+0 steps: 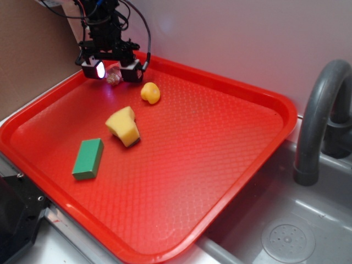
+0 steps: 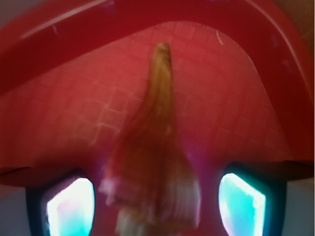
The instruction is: Grab the shell.
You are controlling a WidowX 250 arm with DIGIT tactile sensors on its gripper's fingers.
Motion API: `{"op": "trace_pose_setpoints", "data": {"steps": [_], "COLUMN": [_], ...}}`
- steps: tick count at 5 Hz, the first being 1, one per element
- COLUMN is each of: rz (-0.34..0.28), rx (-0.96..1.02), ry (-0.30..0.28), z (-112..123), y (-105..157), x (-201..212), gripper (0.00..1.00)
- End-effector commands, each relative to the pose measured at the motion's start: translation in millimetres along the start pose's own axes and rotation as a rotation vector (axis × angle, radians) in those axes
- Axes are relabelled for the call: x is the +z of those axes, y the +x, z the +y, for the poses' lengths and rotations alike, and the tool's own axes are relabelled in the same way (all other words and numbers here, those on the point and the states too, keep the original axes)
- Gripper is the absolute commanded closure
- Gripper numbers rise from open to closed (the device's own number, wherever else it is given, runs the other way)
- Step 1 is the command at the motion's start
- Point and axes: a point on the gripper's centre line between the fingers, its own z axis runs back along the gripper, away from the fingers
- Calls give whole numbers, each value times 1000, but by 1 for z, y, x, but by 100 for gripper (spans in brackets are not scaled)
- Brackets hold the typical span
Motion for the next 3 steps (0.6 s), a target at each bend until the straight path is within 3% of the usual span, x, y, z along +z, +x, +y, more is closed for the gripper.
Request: {"op": "trace_pose_setpoints", "data": {"steps": [1,2,3], "rz": [-20,-31,-92], "rx": [-14,-46,-126], "ry": [22,27,39], "z": [8,3,-22], "y": [5,-1,-17], "x": [6,15,67], "gripper": [100,100,100]}}
